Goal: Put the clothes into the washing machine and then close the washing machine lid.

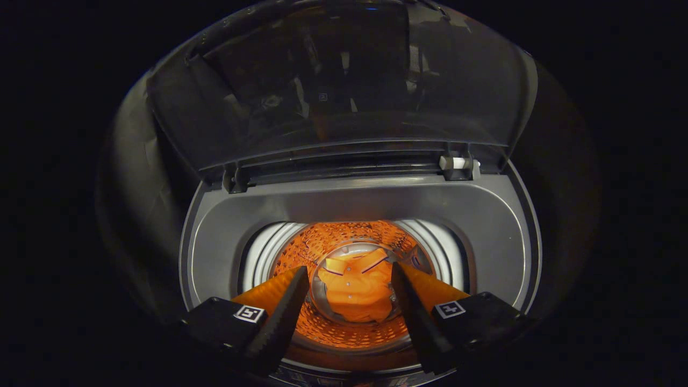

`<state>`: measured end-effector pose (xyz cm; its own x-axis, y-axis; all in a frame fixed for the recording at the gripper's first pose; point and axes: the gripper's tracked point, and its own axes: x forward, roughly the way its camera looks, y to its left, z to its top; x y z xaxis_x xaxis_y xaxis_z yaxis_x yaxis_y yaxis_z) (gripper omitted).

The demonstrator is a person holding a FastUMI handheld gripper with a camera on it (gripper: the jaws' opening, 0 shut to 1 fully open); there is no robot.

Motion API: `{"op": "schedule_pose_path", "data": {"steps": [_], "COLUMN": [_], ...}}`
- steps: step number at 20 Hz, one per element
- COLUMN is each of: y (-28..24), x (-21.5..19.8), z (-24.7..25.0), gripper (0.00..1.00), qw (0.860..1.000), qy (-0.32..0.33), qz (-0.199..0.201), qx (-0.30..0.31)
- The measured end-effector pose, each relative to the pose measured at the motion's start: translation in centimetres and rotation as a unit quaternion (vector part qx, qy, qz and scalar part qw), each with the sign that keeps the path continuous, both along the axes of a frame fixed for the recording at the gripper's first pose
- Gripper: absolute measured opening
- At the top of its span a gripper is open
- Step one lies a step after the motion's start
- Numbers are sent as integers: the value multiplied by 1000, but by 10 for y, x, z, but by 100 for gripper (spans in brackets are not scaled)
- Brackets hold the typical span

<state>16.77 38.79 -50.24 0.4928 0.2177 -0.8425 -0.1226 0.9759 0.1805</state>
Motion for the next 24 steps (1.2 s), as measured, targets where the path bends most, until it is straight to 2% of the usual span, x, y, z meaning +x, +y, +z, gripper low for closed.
{"op": "schedule_pose_path", "data": {"steps": [6,13,24], "y": [5,9,3], "x": [-4,4,44], "z": [42,135,243], "gripper": [99,99,99], "qw": [999,995,981], "qy": [-30,-100,-194], "qz": [14,21,5], "qx": [1,17,31]}}
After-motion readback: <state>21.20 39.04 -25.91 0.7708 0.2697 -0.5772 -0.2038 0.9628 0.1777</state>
